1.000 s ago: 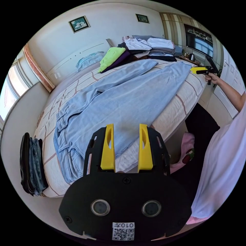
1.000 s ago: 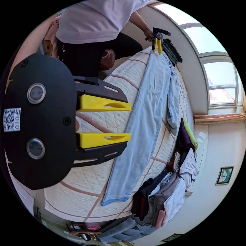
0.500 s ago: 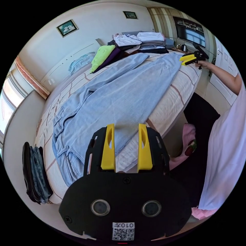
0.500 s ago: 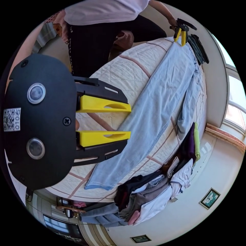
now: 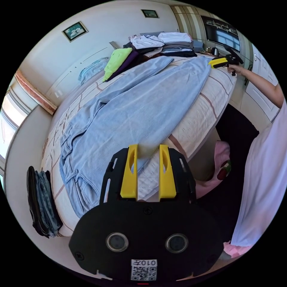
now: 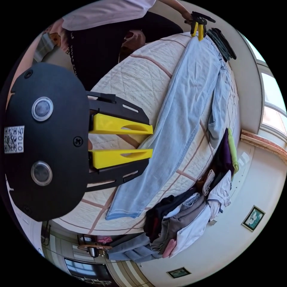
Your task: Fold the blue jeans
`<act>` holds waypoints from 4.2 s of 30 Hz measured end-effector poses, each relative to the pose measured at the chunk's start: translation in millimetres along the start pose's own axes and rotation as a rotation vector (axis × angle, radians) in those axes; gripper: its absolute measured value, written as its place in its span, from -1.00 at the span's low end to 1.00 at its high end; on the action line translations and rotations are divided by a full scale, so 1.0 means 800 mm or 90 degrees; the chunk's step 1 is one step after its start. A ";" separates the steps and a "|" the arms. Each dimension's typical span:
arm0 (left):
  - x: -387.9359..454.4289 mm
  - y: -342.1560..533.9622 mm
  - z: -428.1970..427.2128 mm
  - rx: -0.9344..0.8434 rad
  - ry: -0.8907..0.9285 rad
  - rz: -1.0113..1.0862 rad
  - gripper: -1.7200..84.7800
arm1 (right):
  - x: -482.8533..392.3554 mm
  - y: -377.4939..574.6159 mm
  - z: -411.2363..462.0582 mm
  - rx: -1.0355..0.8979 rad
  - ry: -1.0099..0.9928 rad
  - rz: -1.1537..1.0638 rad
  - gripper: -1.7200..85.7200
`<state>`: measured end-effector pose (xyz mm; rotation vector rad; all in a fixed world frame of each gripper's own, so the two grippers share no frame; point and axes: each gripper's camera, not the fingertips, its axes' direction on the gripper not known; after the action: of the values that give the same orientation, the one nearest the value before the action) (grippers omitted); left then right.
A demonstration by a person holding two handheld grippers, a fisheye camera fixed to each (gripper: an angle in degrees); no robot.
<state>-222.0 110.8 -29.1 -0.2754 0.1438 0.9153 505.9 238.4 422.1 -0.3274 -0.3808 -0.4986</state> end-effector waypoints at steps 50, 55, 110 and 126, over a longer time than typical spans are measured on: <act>-0.082 0.277 -0.040 0.081 -0.061 -0.347 -0.88 | 0.150 -0.218 0.081 -0.003 -0.322 0.368 -0.60; -0.078 0.378 -0.064 0.094 -0.058 -0.414 -0.89 | 0.115 -0.272 0.097 -0.020 -0.337 0.370 -0.83; -0.162 0.361 0.055 0.137 0.047 -0.402 -0.80 | -0.096 -0.393 -0.079 0.082 -0.326 -0.026 -0.92; -0.221 0.355 0.120 -0.040 -0.020 -0.525 -0.52 | 0.232 -0.008 -0.138 0.124 -0.033 0.418 -0.76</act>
<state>-554.9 168.8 55.7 -0.3401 -0.0341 0.1057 683.1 115.8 406.1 -0.2577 -0.3447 0.1889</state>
